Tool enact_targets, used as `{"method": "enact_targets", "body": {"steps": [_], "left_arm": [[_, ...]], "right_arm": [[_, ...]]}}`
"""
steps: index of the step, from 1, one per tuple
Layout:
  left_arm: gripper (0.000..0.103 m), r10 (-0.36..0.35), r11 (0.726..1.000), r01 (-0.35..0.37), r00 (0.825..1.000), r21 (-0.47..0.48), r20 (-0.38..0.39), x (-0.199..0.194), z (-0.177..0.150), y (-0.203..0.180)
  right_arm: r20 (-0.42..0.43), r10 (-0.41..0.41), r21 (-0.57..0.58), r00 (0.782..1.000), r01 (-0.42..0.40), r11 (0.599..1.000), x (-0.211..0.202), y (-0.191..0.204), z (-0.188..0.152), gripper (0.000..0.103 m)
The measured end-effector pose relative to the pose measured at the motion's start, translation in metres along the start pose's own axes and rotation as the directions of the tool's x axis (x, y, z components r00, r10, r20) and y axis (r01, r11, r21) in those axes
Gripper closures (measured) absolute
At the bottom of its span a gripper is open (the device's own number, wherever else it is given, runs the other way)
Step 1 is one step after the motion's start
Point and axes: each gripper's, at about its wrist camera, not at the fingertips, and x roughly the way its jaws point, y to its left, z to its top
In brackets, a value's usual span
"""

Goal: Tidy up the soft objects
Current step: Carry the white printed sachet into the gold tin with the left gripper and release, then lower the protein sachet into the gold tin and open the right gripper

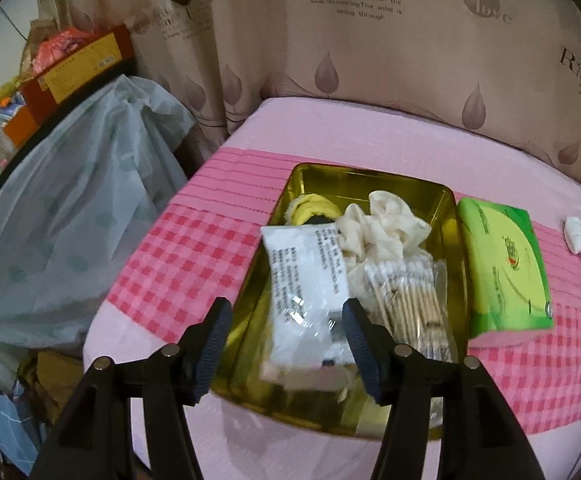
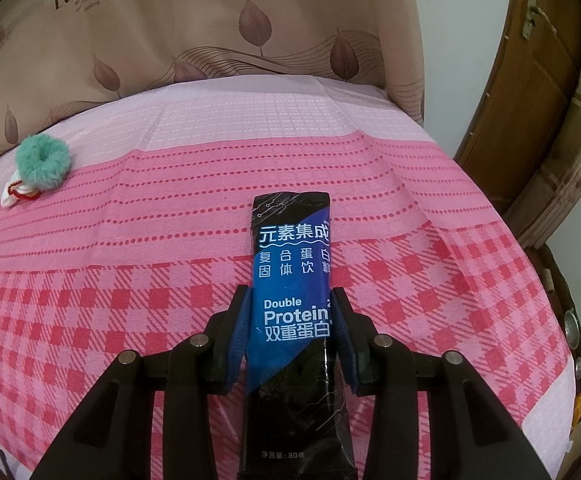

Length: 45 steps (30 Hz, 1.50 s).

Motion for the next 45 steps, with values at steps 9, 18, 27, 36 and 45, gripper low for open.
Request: {"method": "enact_targets", "body": {"steps": [9,18,27,36,45], "left_arm": [[0.044,0.043,0.999,-0.043,0.999,0.007,0.026,-0.011,-0.027,0.013],[0.044,0.028,0.999,-0.028,1.000,-0.044,-0.002,-0.003,-0.035,0.027],[0.044,0.004,0.989,-0.007,1.000,-0.148,-0.019,0.004,-0.038,0.050],[0.044,0.012,0.981,-0.014,1.000,-0.193,-0.016,0.004,-0.039,0.058],[0.044,0.029,0.979,-0.030,1.000,-0.203,-0.006,0.001,-0.039,0.061]], "right_arm": [[-0.003,0.010,0.012,1.000,-0.010,1.000,0.001,-0.001,0.000,0.066],[-0.001,-0.030,-0.002,1.000,0.030,1.000,-0.001,0.006,0.001,0.069],[-0.003,-0.029,-0.015,1.000,0.029,0.999,-0.012,0.032,0.002,0.071],[0.017,0.066,-0.115,0.998,-0.063,0.991,-0.035,0.097,0.006,0.071],[0.031,0.204,-0.249,0.979,-0.190,0.950,-0.067,0.178,0.009,0.071]]}}
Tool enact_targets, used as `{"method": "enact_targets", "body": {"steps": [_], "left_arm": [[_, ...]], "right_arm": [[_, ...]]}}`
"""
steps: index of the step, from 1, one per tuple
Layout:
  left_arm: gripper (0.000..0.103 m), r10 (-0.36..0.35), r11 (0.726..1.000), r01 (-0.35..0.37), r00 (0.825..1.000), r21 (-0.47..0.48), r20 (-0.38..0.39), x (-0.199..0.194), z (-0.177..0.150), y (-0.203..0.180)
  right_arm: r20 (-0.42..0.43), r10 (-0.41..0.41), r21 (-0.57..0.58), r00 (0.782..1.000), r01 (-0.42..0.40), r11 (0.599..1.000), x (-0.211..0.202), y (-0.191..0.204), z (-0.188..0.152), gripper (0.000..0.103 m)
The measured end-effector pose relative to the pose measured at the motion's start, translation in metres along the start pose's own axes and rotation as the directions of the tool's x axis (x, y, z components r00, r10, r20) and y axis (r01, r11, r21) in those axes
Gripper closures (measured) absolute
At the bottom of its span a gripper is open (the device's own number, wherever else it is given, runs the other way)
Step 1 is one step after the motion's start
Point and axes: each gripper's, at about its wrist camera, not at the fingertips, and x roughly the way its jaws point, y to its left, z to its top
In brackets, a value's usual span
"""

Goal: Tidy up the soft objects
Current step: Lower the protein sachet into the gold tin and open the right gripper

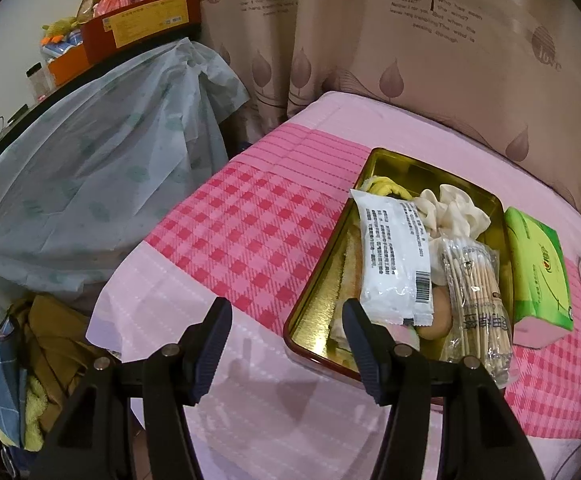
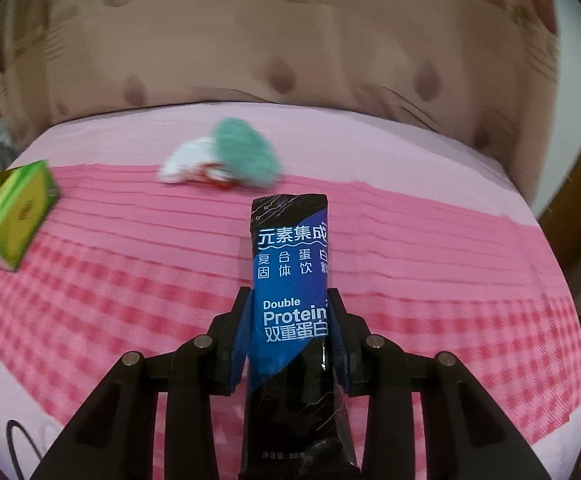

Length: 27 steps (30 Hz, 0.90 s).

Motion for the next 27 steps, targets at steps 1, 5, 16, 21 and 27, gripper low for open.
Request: {"method": "enact_targets", "body": {"steps": [1,5,16,21,27], "left_arm": [[0.044,0.001,1.000,-0.001,1.000,-0.002,0.000,0.000,0.000,0.000],[0.044,0.009,1.000,-0.010,1.000,-0.019,-0.003,0.001,0.000,0.004],[0.044,0.018,0.996,-0.018,1.000,-0.085,0.003,-0.002,0.000,0.019],[0.044,0.045,0.988,-0.043,0.999,-0.149,0.009,-0.005,-0.001,0.035],[0.044,0.092,0.976,-0.087,0.996,-0.199,0.018,-0.008,-0.001,0.050]], "right_arm": [[0.005,0.016,-0.013,1.000,-0.016,1.000,-0.002,0.010,0.003,0.071],[0.016,0.077,-0.067,0.997,-0.076,0.995,-0.011,0.047,0.016,0.071],[0.038,0.247,-0.228,0.968,-0.232,0.945,-0.028,0.156,0.034,0.071],[0.021,0.310,-0.291,0.951,-0.291,0.912,-0.029,0.205,0.039,0.071],[0.000,0.394,-0.337,0.919,-0.371,0.866,-0.034,0.260,0.051,0.071]]}}
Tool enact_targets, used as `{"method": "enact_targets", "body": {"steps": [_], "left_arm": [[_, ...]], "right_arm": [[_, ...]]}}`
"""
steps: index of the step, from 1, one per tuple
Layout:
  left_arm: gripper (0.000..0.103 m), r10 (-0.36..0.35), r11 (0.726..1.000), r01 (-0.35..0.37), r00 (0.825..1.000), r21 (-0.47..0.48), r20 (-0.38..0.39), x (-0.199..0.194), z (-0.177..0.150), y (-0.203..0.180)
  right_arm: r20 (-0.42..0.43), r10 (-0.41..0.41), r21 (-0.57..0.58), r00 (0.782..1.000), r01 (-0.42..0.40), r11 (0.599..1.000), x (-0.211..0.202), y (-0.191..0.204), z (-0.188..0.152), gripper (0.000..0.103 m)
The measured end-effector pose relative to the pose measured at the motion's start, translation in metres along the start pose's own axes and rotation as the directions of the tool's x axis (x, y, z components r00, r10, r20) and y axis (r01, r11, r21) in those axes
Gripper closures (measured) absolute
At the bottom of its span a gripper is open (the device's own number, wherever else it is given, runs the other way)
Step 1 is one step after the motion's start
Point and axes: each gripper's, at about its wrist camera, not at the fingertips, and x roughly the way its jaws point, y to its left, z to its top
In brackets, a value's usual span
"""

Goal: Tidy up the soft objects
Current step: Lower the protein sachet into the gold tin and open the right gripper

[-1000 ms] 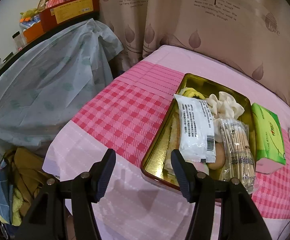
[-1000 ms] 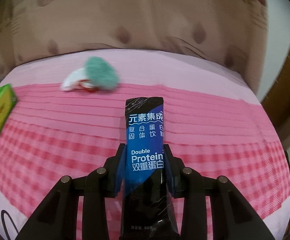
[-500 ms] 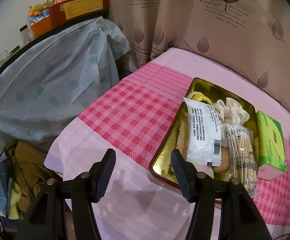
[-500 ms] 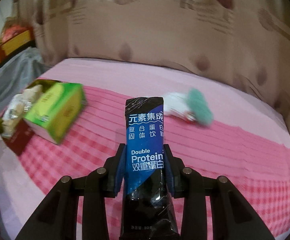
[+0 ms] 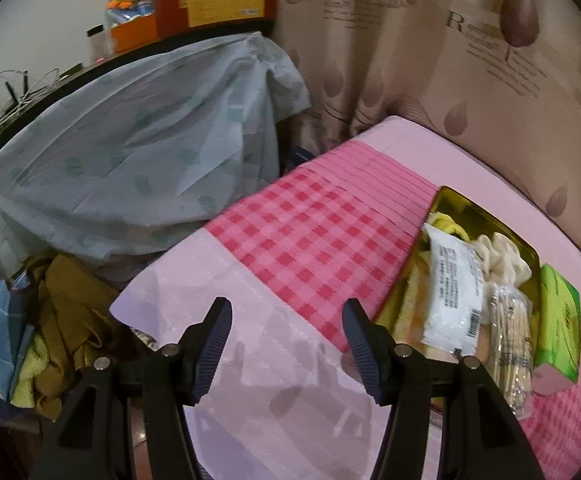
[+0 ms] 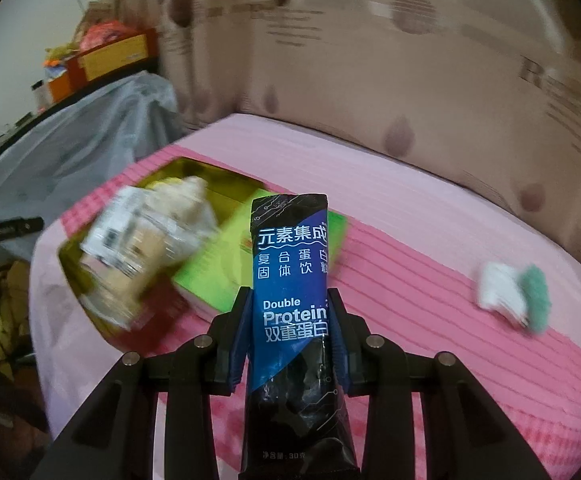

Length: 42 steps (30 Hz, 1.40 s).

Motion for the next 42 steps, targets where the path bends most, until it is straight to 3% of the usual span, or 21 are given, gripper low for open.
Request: {"method": "enact_targets", "body": {"steps": [6,13,27,30,35,42], "left_arm": [[0.044,0.034,0.999,-0.034,0.999,0.009,0.012,-0.002,0.002,0.000],[0.044,0.030,0.999,-0.031,0.999,0.023,0.021,-0.002,0.003,-0.001],[0.044,0.031,0.998,-0.033,0.999,0.053,0.035,-0.004,0.003,-0.006],[0.044,0.029,0.998,-0.031,0.999,0.059,0.038,-0.005,0.003,-0.008],[0.044,0.026,0.997,-0.029,0.999,0.068,0.043,-0.006,0.002,-0.011],[0.044,0.020,0.996,-0.023,0.999,0.089,0.043,-0.007,0.001,-0.017]], "right_arm": [[0.000,0.098,-0.028,0.995,-0.098,0.995,0.021,0.048,0.033,0.071],[-0.045,0.151,-0.057,0.988,-0.153,0.987,0.057,0.091,0.055,0.071],[-0.118,0.087,-0.104,0.989,-0.100,0.990,0.110,0.116,0.067,0.069],[-0.105,0.086,-0.112,0.991,-0.097,0.989,0.108,0.117,0.064,0.066],[-0.063,0.124,-0.086,0.990,-0.129,0.988,0.094,0.114,0.063,0.044],[-0.010,0.168,-0.043,0.986,-0.168,0.985,0.063,0.102,0.057,0.037]]}}
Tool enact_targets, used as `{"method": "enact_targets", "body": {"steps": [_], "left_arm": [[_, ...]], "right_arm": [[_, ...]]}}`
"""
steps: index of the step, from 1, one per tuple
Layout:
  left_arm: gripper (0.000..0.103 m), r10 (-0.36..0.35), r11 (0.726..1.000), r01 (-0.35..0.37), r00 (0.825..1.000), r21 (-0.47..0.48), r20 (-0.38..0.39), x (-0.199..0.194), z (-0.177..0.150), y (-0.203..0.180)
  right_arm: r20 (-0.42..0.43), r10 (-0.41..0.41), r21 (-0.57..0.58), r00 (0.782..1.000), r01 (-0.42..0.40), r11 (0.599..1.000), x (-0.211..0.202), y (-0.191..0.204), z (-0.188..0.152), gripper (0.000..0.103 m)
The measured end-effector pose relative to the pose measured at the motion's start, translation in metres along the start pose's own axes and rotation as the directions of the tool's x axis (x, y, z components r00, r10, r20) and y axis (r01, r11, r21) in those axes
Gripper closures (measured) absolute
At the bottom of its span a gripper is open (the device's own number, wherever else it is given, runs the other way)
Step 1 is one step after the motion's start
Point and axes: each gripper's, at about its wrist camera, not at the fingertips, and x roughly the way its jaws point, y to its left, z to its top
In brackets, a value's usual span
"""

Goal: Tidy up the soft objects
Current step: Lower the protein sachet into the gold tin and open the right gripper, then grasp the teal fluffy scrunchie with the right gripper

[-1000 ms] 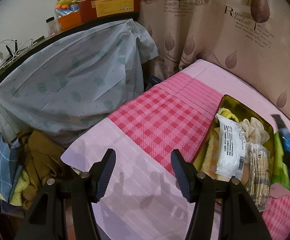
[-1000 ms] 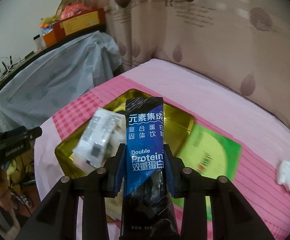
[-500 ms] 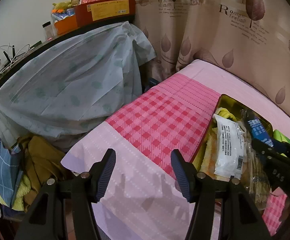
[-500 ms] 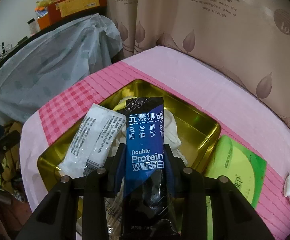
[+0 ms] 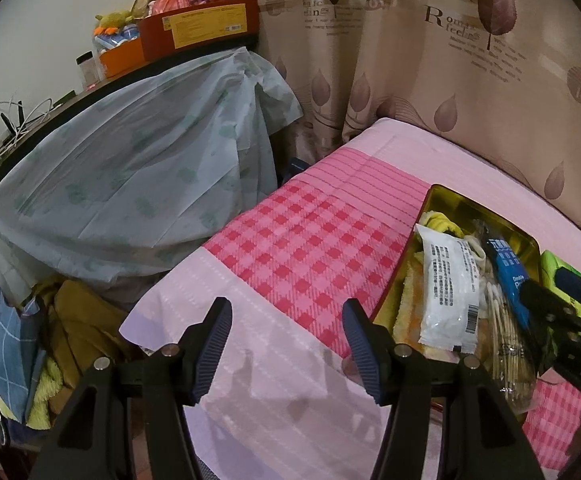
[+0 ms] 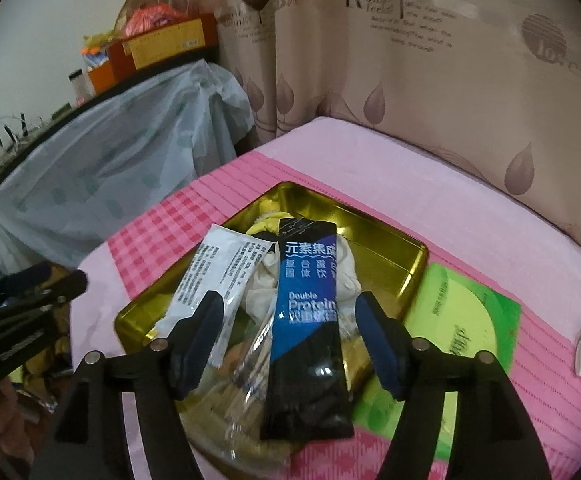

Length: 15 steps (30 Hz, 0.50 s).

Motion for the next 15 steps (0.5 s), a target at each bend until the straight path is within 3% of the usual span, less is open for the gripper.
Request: {"method": "enact_targets", "body": {"steps": [7,15], "left_arm": [[0.044,0.004,1.000,-0.005,1.000,0.007,0.006,-0.002,-0.001,-0.002],[0.044,0.007,1.000,-0.007,1.000,0.010,0.017,-0.004,-0.002,-0.004]], "right_arm": [[0.041,-0.039,0.036,0.998,0.038,0.999,-0.038,-0.035,-0.024,0.037],[0.029,-0.237,0.169,0.971,0.229,0.959,-0.072,-0.145,-0.059,0.037]]}}
